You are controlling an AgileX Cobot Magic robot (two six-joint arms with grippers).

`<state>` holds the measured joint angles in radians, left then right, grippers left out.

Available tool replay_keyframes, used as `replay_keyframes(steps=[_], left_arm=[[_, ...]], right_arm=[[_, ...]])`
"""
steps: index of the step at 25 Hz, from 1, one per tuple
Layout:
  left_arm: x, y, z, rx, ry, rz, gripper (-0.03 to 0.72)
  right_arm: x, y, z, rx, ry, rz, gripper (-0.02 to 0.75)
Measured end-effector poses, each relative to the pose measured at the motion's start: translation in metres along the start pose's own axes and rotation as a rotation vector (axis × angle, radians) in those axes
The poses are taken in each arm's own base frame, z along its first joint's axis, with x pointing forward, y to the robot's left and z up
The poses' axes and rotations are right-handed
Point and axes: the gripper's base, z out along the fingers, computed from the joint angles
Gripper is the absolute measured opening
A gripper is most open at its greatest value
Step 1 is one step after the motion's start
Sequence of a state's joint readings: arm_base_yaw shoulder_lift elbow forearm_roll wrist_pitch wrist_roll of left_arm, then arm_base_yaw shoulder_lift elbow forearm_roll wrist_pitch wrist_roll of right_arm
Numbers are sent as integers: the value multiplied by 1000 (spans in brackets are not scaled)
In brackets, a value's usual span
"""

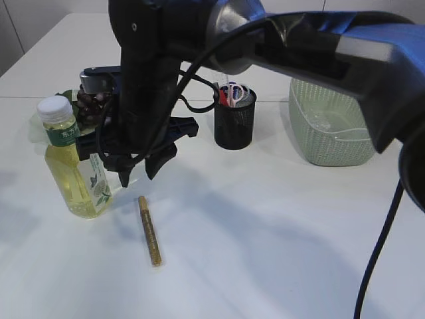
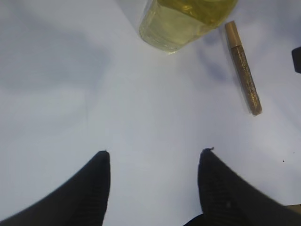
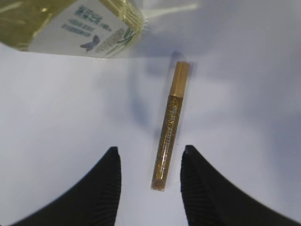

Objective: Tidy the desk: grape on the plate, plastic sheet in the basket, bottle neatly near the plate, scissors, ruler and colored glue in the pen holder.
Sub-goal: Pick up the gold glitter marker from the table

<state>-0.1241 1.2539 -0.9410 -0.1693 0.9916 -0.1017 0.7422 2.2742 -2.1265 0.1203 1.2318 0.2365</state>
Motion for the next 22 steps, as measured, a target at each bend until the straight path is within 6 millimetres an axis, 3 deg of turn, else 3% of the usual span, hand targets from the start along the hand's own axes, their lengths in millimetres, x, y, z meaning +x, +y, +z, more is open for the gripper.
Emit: replay_keyframes(steps=[15, 22], left_arm=[[0, 0, 0, 0, 0, 0, 435], [0, 0, 0, 0, 0, 0, 435]], right_arm=[[5, -6, 58, 11, 116, 88, 337], [6, -6, 63, 10, 128, 95, 323]])
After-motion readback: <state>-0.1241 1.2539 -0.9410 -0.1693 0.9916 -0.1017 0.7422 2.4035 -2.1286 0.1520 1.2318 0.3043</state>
